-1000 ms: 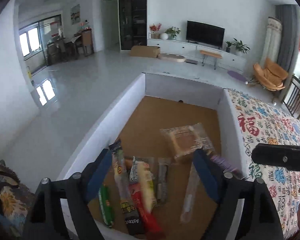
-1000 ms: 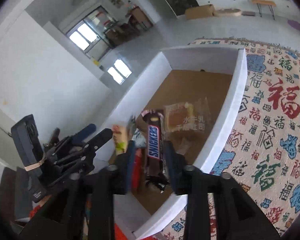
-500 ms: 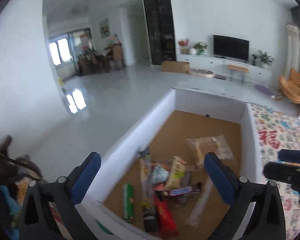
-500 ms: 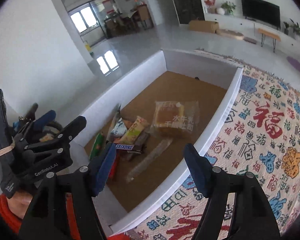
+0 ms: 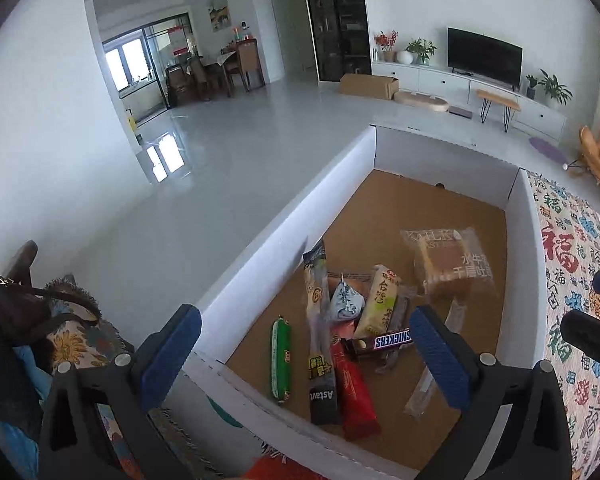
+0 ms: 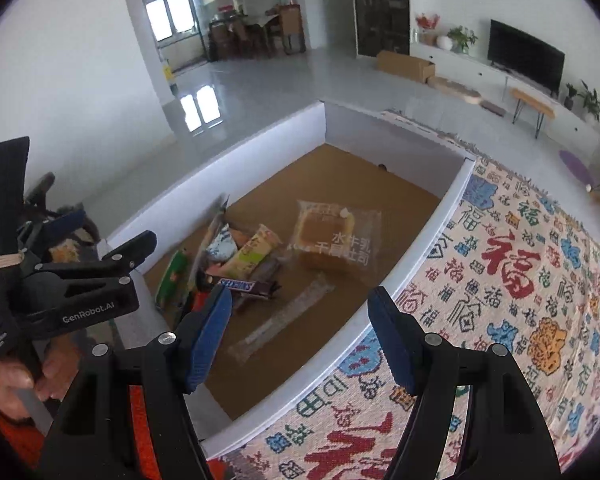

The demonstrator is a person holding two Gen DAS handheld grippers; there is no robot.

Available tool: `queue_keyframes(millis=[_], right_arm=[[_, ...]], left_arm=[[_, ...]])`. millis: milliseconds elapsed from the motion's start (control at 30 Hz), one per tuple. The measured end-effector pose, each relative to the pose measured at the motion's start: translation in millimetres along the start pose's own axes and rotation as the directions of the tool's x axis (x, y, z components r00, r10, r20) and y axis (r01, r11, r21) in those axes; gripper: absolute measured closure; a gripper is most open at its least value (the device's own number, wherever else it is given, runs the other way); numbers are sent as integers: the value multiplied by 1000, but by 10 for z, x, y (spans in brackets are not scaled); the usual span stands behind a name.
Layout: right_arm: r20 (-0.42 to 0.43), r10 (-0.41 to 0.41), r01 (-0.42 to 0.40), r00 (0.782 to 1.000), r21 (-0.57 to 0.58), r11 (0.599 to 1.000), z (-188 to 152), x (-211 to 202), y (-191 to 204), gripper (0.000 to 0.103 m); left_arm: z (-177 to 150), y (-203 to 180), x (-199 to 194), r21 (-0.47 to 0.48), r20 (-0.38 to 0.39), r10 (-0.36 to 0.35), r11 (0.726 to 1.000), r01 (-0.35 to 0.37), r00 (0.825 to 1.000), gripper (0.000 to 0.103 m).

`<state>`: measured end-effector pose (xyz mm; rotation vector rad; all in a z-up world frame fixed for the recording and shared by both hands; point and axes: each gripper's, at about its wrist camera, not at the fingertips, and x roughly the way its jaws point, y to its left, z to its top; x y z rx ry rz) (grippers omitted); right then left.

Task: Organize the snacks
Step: 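Open both tools over the white box to drop the snacks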

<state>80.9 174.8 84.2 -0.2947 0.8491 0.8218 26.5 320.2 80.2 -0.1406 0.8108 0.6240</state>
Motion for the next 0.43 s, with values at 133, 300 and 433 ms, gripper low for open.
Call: queue_keyframes(millis=[133,300,433], right_arm=[[6,-14,14,1000,-15,1000,37,-12,30,29],[3,-20,20,1000,-30,999,53,22,69,29],[-5,-26,26,1000,-41,999,28,56,98,29]], left_arm=[[8,16,-10,4,9,1,1000,-1,1000,0],[-25,25,-14,-1,18,4,1000,-4,1000,0],[-75,0,-54,11,26,-7,1000,7,1000,0]])
